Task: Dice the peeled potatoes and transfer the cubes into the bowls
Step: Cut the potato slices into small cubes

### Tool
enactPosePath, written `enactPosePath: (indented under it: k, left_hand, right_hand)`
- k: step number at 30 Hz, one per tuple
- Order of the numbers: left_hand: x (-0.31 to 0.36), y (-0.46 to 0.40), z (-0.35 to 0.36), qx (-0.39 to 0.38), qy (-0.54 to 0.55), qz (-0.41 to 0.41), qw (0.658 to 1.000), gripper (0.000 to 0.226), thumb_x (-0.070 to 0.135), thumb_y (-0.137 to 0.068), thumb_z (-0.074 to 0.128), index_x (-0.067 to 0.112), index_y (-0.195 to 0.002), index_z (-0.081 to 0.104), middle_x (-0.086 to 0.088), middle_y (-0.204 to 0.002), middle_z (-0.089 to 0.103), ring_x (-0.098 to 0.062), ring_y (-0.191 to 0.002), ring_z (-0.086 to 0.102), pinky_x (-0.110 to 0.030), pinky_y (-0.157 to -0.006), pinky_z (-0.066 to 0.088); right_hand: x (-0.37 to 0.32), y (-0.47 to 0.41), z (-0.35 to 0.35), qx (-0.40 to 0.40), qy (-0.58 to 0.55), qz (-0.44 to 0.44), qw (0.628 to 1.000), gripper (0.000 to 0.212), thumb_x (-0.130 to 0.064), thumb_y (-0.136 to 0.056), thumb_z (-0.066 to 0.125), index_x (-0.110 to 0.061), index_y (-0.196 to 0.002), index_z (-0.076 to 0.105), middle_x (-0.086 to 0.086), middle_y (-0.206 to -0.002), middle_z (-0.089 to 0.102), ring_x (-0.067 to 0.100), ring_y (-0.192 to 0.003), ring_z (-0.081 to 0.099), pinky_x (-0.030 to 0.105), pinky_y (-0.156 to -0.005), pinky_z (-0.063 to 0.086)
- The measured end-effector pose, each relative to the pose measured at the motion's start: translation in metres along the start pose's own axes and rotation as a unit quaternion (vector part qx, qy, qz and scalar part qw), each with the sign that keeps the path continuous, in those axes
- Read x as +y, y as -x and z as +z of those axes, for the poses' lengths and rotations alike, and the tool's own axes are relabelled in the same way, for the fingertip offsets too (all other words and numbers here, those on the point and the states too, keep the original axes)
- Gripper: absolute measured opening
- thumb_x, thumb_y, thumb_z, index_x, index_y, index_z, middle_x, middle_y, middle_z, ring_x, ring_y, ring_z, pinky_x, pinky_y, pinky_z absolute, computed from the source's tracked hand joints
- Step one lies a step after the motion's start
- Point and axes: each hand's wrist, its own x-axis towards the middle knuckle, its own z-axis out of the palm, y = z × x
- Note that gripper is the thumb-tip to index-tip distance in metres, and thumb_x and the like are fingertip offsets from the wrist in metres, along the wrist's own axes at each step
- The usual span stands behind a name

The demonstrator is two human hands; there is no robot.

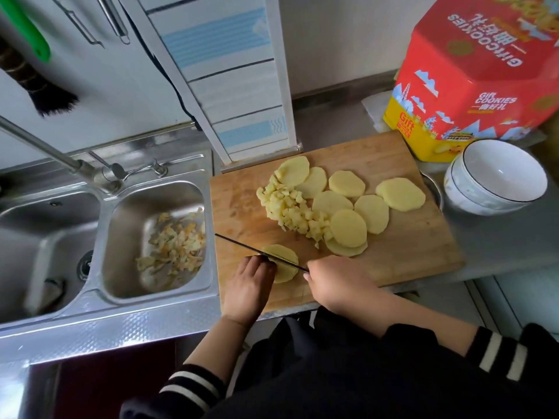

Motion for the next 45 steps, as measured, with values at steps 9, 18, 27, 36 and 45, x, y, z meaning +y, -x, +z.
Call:
enactPosePath:
  k: [9, 18, 27, 36, 45]
  left_hand:
    - [0.002, 0.001, 0.003, 0.026, 0.040, -0.014, 0.999, 0.015, 0.019, -0.089, 0.057, 0.009, -0.092, 0.068, -0.008, -0.093, 0.063, -0.028, -0.084, 0.052, -0.033, -0.068, 0.043]
    - [0.002, 0.003, 0.005, 0.007, 0.044, -0.041, 0.998, 0.022, 0.025, -0.091, 0.054, 0.010, -0.099, 0.068, -0.007, -0.098, 0.063, -0.026, -0.088, 0.052, -0.033, -0.069, 0.045]
    - [0.001, 0.004, 0.008, 0.012, 0.057, -0.053, 0.997, 0.022, 0.025, -0.093, 0.054, 0.009, -0.099, 0.069, -0.007, -0.100, 0.062, -0.028, -0.088, 0.051, -0.029, -0.074, 0.041]
    - [0.006, 0.009, 0.005, 0.021, 0.045, -0.045, 0.998, 0.016, 0.018, -0.091, 0.055, 0.011, -0.099, 0.067, -0.005, -0.101, 0.061, -0.027, -0.087, 0.054, -0.041, -0.069, 0.050]
    - [0.040, -0.084, -0.072, -0.018, 0.055, 0.009, 0.998, 0.027, 0.029, -0.096, 0.039, 0.013, -0.093, 0.060, -0.002, -0.090, 0.061, -0.024, -0.084, 0.056, -0.036, -0.071, 0.046]
  right_hand:
    - [-0.001, -0.003, 0.002, -0.011, 0.005, 0.017, 1.000, 0.017, -0.019, -0.101, 0.041, -0.021, -0.084, 0.044, -0.006, -0.067, 0.040, 0.018, -0.061, 0.042, 0.028, -0.046, 0.023]
    - [-0.003, -0.002, 0.002, -0.014, 0.018, 0.004, 1.000, 0.021, -0.024, -0.104, 0.035, -0.016, -0.099, 0.054, -0.005, -0.068, 0.040, 0.023, -0.068, 0.046, 0.031, -0.048, 0.025]
    - [-0.007, -0.018, 0.004, -0.056, 0.011, 0.044, 0.997, 0.016, -0.009, -0.099, 0.043, -0.012, -0.097, 0.058, 0.000, -0.071, 0.045, 0.025, -0.073, 0.053, 0.032, -0.060, 0.040]
    - [0.005, -0.020, 0.015, -0.031, -0.012, 0.041, 0.999, 0.018, -0.014, -0.098, 0.046, -0.013, -0.081, 0.053, -0.001, -0.067, 0.046, 0.025, -0.070, 0.054, 0.033, -0.060, 0.043]
    - [0.005, -0.021, 0.010, -0.032, -0.016, 0.041, 0.998, 0.021, -0.025, -0.101, 0.044, -0.013, -0.093, 0.059, -0.002, -0.073, 0.048, 0.022, -0.075, 0.054, 0.032, -0.063, 0.042]
